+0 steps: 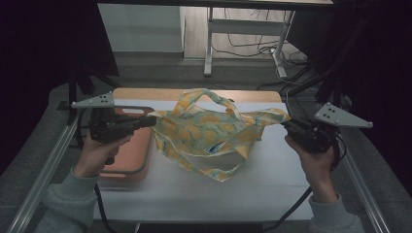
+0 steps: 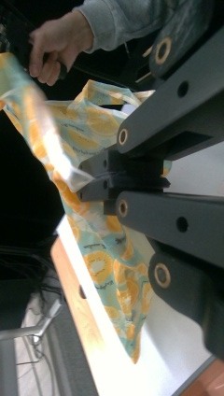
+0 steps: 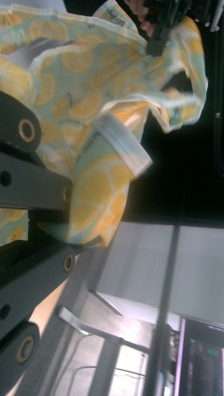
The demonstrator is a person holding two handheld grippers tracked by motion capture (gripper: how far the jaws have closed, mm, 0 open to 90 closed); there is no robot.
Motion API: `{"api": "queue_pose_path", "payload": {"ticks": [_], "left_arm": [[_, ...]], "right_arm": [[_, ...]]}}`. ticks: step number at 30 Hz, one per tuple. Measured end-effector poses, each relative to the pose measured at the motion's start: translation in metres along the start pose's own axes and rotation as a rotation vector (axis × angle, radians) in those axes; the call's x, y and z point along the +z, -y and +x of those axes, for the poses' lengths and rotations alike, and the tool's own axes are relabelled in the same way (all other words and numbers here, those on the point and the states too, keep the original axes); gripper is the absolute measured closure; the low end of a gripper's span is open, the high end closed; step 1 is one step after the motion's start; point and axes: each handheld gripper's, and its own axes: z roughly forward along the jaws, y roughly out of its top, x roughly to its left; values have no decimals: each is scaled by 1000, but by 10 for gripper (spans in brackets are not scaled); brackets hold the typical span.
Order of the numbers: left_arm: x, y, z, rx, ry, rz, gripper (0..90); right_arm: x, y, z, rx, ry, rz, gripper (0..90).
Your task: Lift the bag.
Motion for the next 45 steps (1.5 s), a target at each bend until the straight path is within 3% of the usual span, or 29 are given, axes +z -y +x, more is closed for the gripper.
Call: {"api": "queue_pose_path", "payload": {"ticks": [7, 9, 11, 14, 21, 26, 33, 41, 45], "left_arm": [[-17, -20, -14, 44, 17, -79, 889], [-20, -26, -18, 61, 14, -94, 889], [-18, -29, -19, 73, -9, -88, 888], [-6, -25, -13, 58, -13, -54, 889], [35, 5, 20, -19, -77, 69, 887], [56, 24, 45, -101, -78, 124, 887], [70, 42, 51, -117, -86, 190, 884], [74, 53, 49, -108, -77, 235, 866], [68, 57, 44, -80, -73, 220, 565]], "right_arm": [[-7, -26, 0, -39, 27, -47, 897], [-7, -30, -3, -23, 18, -67, 897], [-5, -32, -5, -24, 27, -78, 897], [2, -29, -11, -15, 49, -54, 897], [37, 4, -29, 32, 71, 105, 896], [61, 40, -44, 95, 82, 197, 896], [81, 80, -50, 149, 52, 283, 895], [82, 83, -41, 129, 6, 304, 892], [80, 86, -32, 117, -46, 316, 867]]}}
